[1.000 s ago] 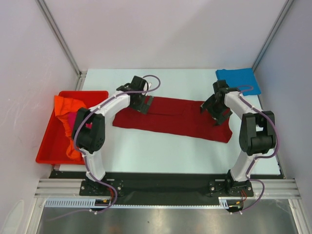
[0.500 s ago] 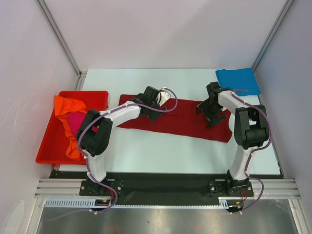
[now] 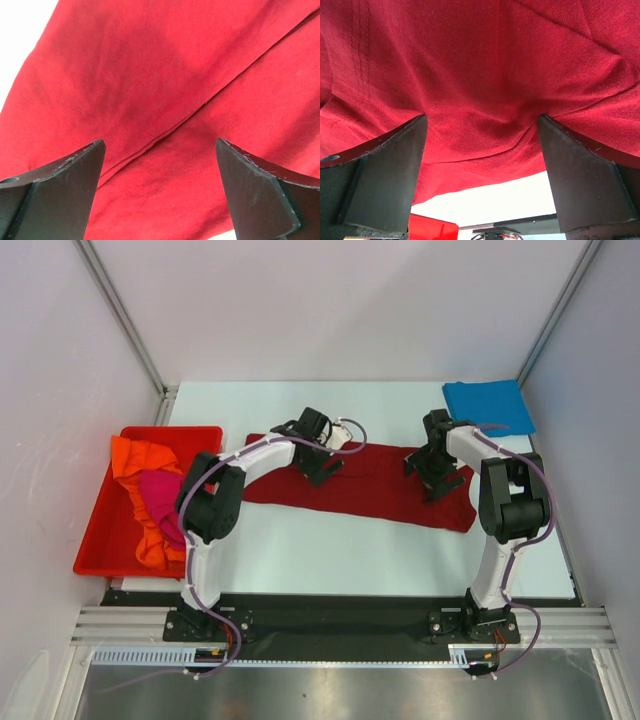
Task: Fold and stack the t-shirts
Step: Fold the tshirt
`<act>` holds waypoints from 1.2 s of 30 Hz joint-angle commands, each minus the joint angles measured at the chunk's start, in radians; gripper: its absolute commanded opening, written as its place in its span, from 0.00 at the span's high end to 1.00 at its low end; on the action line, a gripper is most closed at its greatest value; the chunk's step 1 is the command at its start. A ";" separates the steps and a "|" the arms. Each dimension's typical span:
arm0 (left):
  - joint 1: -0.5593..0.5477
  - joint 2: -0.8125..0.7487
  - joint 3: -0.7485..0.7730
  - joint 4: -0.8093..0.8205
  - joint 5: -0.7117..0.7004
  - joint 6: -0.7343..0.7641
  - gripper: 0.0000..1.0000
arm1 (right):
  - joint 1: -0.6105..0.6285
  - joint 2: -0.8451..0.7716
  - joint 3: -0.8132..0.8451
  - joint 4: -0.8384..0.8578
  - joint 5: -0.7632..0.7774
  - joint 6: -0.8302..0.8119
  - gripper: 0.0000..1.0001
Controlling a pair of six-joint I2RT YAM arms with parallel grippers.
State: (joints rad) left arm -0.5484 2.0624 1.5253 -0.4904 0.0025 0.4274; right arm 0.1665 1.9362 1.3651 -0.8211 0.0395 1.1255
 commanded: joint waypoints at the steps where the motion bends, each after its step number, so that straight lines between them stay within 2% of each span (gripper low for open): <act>1: 0.016 0.019 0.029 -0.051 0.050 -0.002 0.03 | 0.005 -0.029 0.026 -0.007 0.056 0.014 0.05; 6: 0.019 0.042 0.016 -0.065 0.008 -0.029 0.03 | 0.016 -0.042 0.068 -0.032 0.092 -0.004 0.04; 12: 0.019 0.053 0.018 -0.083 0.010 -0.061 0.02 | 0.024 0.027 0.117 -0.029 0.109 -0.019 0.05; 20: 0.019 0.117 0.098 -0.220 0.099 -0.167 0.04 | 0.053 0.096 0.127 -0.003 0.125 -0.039 0.04; 25: 0.019 0.114 0.070 -0.243 0.154 -0.197 0.04 | 0.064 0.127 0.140 -0.007 0.126 -0.041 0.04; 36: 0.021 0.074 -0.066 -0.270 0.166 -0.318 0.08 | 0.117 0.227 0.233 0.016 0.112 -0.130 0.04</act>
State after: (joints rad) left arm -0.5121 2.1094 1.5475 -0.6075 0.0898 0.1944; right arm 0.2481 2.0895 1.5631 -0.8974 0.1722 1.0134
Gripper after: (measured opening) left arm 0.927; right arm 0.960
